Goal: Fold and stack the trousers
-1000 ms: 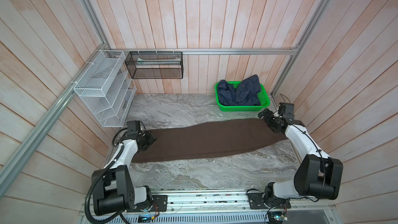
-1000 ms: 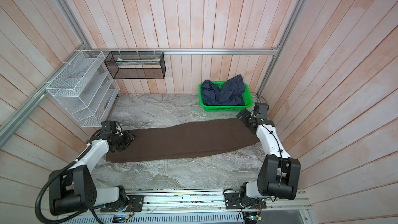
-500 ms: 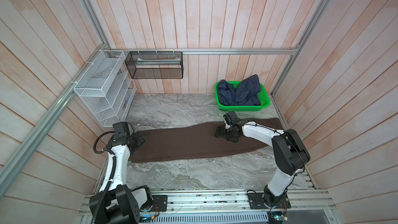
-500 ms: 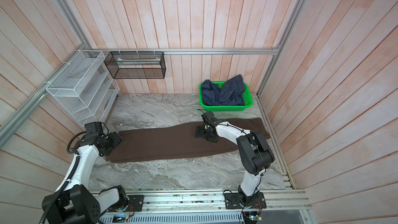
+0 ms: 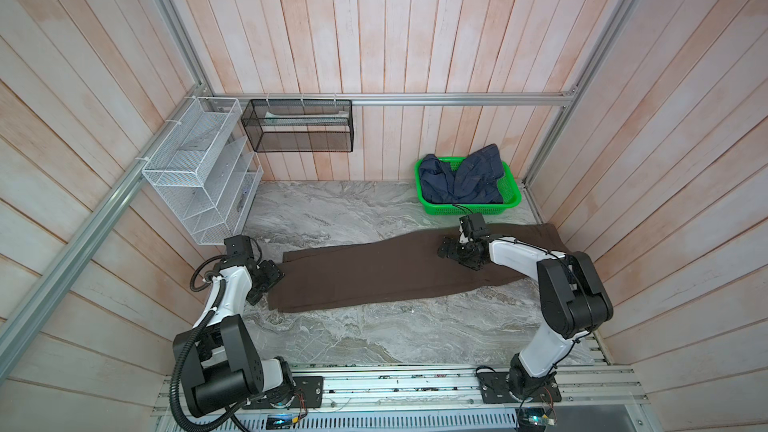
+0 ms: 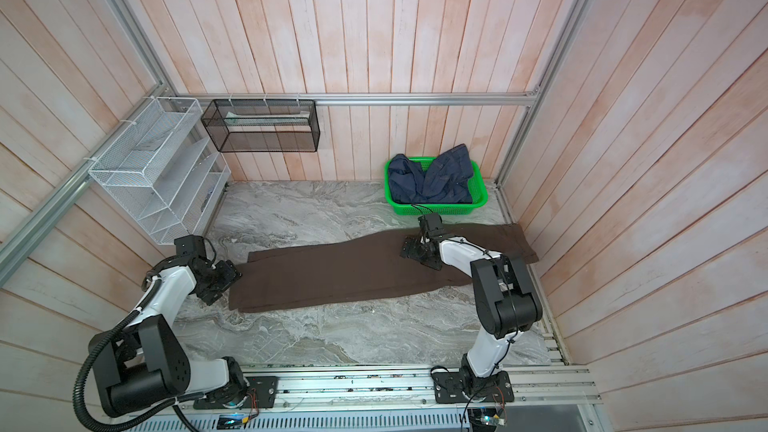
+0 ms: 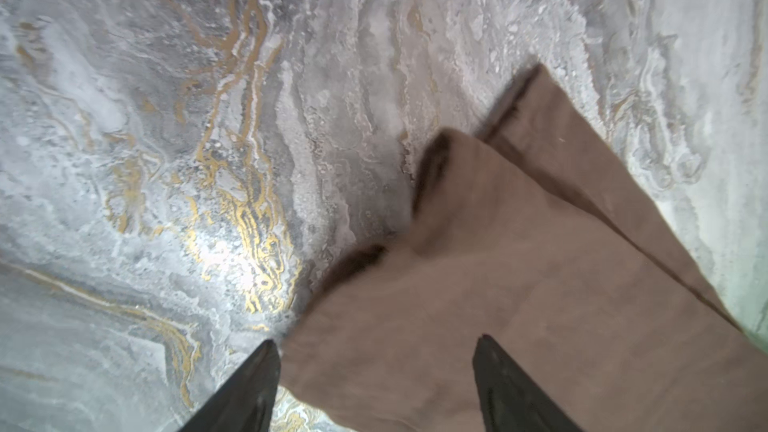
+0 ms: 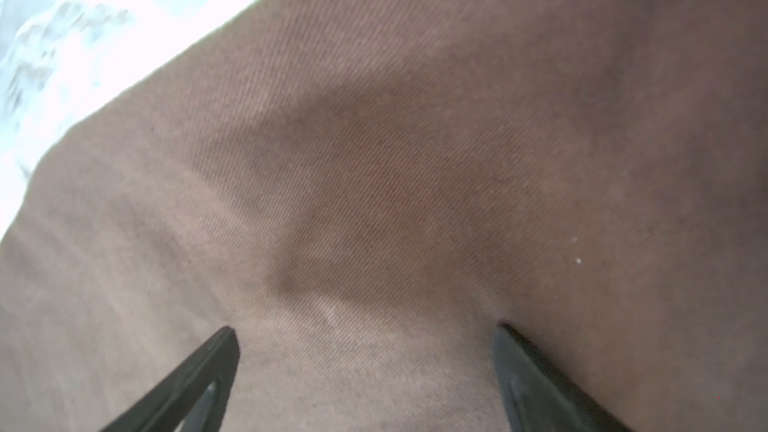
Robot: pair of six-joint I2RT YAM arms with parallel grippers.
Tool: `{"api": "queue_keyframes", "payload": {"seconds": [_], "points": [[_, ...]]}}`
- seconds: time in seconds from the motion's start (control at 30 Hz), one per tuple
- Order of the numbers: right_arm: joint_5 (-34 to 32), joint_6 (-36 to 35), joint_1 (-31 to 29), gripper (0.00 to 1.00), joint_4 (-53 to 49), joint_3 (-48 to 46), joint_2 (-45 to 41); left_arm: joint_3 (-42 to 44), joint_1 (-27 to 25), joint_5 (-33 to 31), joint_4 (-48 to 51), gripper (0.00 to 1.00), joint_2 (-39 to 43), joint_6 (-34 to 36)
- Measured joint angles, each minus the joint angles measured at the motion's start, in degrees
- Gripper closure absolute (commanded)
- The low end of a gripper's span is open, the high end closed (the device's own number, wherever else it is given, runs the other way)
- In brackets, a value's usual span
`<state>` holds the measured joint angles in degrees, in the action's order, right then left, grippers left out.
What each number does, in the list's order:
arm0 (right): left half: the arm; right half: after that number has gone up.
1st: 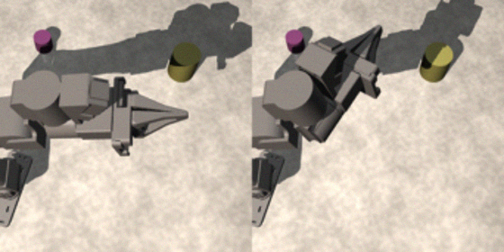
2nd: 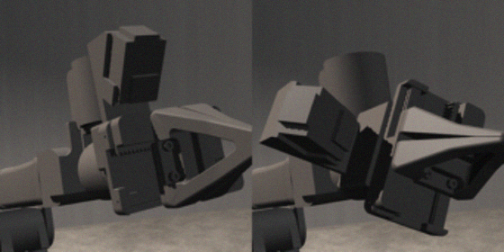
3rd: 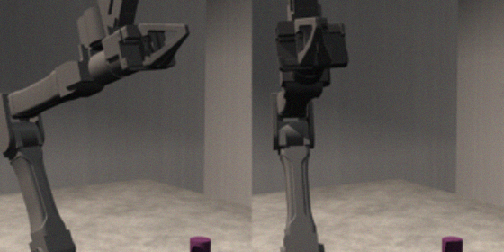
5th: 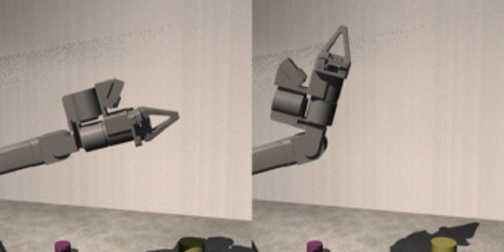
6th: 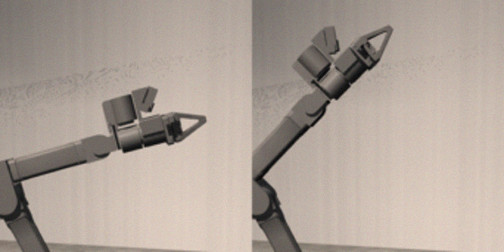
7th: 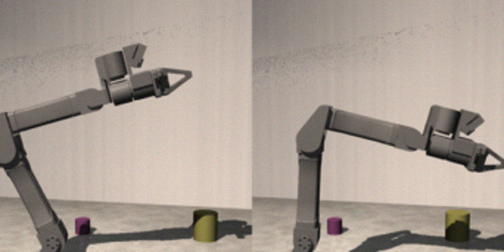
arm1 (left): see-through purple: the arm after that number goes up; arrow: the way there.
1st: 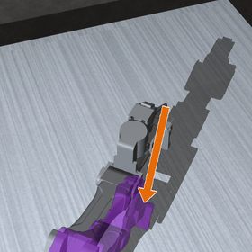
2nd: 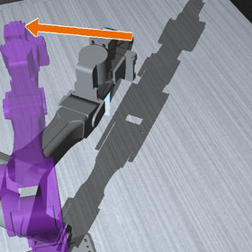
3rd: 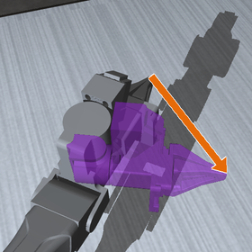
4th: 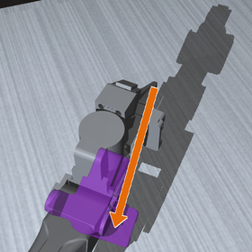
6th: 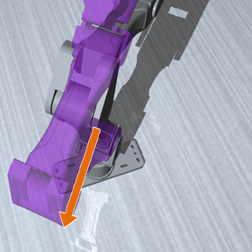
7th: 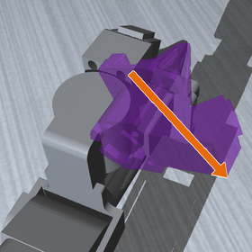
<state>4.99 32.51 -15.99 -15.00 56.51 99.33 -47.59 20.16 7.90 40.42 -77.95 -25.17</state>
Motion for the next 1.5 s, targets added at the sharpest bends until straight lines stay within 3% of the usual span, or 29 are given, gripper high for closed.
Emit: {"api": "queue_keyframes", "payload": {"seconds": [0.33, 0.73, 0.8, 0.9, 1.13, 1.3, 1.5], "points": [[-0.2, -1.2, 0.5, 0.02, 0.0, -0.3, -0.2, 0.0, -0.1, 8.5, -6.5, 0.21, -9.7, 1.7], [0.0, -1.3, 0.5, 0.02, 0.1, -0.3, -0.3, -0.1, -4.0, 12.7, -13.6, 0.29, -13.2, 1.4], [0.0, -1.3, 0.5, 0.02, 0.1, -0.4, -0.3, -0.1, -4.7, 12.7, -14.3, 0.34, -13.4, 1.4], [0.0, -1.2, 0.5, 0.02, 0.1, -0.4, -0.3, 0.0, -5.3, 12.0, -15.0, 0.57, -13.9, 0.6], [0.0, -1.2, 0.1, 0.02, 0.2, -0.6, -0.5, 0.2, -6.1, 9.3, -13.8, 1.0, -14.5, -0.1], [0.0, -1.2, -1.3, 0.02, -0.2, -0.6, -0.6, 0.0, -6.5, 6.0, -9.9, 1.0, -12.3, 0.3], [0.5, 0.2, -5.7, 0.02, -1.3, -0.3, -0.8, -4.5, -6.5, -2.9, -1.7, 1.0, -8.8, 0.6]]}}
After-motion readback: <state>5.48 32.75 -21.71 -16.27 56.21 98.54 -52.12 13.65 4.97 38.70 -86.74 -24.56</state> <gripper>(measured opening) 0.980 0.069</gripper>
